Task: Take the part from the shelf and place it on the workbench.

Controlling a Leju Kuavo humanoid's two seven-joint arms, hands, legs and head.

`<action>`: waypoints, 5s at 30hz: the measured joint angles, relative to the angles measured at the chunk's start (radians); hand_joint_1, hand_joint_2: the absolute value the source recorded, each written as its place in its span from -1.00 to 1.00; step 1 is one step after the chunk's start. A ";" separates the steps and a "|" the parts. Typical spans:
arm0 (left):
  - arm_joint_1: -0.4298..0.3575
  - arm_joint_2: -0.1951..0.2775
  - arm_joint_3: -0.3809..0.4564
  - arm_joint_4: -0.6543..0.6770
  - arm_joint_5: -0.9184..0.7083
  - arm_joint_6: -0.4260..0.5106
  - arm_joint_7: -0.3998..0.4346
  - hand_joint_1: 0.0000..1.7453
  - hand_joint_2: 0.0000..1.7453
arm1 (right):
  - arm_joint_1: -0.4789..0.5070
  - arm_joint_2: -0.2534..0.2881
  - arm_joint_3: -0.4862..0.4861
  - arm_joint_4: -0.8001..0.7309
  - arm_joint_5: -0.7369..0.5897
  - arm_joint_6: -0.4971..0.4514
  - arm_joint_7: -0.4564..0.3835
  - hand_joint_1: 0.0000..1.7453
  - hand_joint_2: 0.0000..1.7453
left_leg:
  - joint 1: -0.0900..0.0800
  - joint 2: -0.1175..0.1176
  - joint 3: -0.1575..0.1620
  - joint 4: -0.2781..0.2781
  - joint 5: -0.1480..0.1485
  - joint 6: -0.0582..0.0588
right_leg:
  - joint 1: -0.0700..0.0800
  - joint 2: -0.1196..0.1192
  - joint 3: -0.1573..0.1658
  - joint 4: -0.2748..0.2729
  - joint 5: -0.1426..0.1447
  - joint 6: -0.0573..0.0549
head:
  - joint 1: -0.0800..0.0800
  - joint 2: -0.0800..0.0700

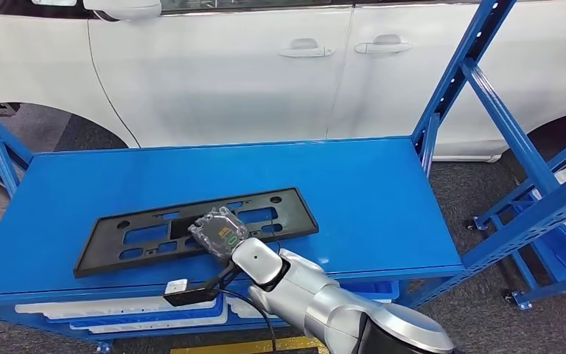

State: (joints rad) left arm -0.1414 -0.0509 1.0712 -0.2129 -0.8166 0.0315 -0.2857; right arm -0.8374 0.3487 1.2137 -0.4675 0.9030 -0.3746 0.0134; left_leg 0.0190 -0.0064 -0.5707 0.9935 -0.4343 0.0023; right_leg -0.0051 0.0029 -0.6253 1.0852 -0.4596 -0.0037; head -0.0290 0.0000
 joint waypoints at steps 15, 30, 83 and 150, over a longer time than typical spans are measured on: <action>0.011 0.002 0.035 0.000 0.087 -0.077 -0.165 -1.00 1.00 | 0.283 -0.105 -0.608 -0.649 -0.784 0.253 -0.652 0.64 1.00 | 0.003 0.002 -0.038 0.093 -0.028 -0.039 | 0.008 -0.002 0.048 -0.084 0.010 -0.033 | 0.000 0.000; 0.032 0.003 0.042 0.000 0.054 -0.010 -0.043 -1.00 1.00 | 0.615 -0.238 -0.776 -1.333 -0.991 0.611 -0.709 0.64 1.00 | 0.000 0.004 -0.005 0.012 -0.004 0.009 | -0.007 -0.002 0.008 0.040 -0.050 0.013 | 0.000 0.000; 0.033 0.019 0.002 0.000 -0.002 0.062 0.013 -1.00 1.00 | 0.564 -0.397 -0.730 -1.475 -1.088 0.575 -0.708 0.64 1.00 | -0.012 0.014 0.099 -0.033 -0.055 0.015 | 0.001 -0.009 -0.056 -0.065 0.087 0.010 | -0.001 0.000; 0.063 0.000 -0.005 0.000 -0.063 0.098 0.150 -1.00 1.00 | 0.752 -0.386 -0.757 -1.653 -0.930 0.663 -0.710 0.64 1.00 | -0.005 0.054 0.051 -0.025 -0.023 0.010 | -0.010 0.001 -0.093 0.182 -0.084 0.030 | 0.000 0.000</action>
State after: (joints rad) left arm -0.0789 -0.0506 1.0658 -0.2129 -0.8799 0.1296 -0.1362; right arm -0.0857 -0.0376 0.4562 -2.1202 -0.0272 0.2889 -0.6966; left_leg 0.0137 0.0478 -0.5193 0.9680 -0.4577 0.0124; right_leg -0.0153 0.0041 -0.7185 1.2672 -0.5437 0.0261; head -0.0294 0.0000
